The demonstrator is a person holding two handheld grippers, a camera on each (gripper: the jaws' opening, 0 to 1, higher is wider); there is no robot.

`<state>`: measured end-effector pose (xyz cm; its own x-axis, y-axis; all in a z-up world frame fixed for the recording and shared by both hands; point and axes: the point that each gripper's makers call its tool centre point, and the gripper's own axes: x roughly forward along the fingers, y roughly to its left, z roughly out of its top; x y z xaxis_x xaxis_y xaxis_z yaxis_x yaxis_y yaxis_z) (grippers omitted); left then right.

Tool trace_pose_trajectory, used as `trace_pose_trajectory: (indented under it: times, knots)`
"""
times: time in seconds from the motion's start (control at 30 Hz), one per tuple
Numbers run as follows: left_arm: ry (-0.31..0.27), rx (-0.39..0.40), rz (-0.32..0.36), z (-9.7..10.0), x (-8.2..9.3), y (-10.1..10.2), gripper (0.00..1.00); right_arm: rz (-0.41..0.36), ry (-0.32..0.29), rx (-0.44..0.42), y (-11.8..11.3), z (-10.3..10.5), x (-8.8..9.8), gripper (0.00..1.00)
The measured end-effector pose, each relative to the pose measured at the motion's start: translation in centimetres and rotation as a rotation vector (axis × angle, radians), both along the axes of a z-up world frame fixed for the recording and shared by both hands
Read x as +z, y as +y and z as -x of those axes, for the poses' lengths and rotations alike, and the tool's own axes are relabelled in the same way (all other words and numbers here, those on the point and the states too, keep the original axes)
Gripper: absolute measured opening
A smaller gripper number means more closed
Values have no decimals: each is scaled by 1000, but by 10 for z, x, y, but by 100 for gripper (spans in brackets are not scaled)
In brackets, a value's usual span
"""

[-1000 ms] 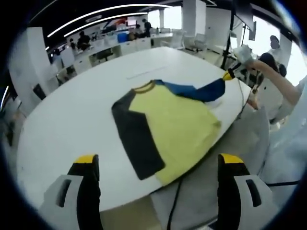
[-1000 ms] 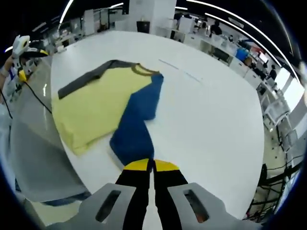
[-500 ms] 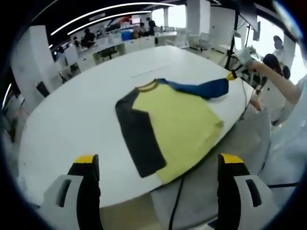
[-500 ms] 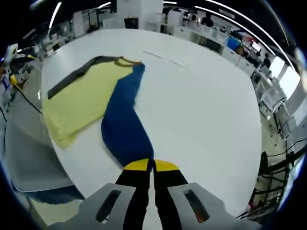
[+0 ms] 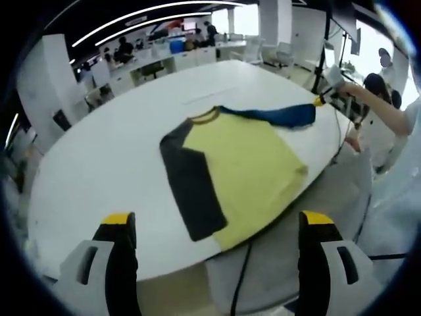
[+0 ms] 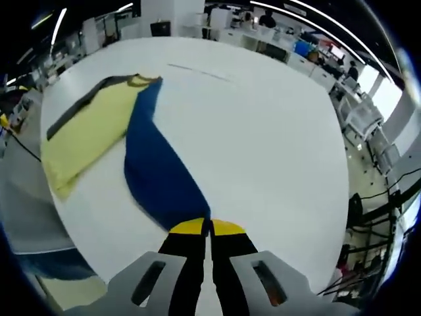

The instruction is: Fold the garment on the visible template until the final outline fits inside the template.

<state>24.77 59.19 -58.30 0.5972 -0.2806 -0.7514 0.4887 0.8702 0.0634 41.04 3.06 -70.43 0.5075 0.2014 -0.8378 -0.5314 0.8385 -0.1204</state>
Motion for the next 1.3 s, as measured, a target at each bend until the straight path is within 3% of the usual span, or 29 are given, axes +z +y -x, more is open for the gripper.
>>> trace_pose_trajectory:
  times: [0.73, 1.3]
  knots:
    - [18, 29, -37, 4, 2, 0, 100, 41, -3, -125, -69, -41, -21, 3]
    - [22, 53, -50, 8, 2, 0, 100, 147, -6, -122, -84, -75, -40, 3]
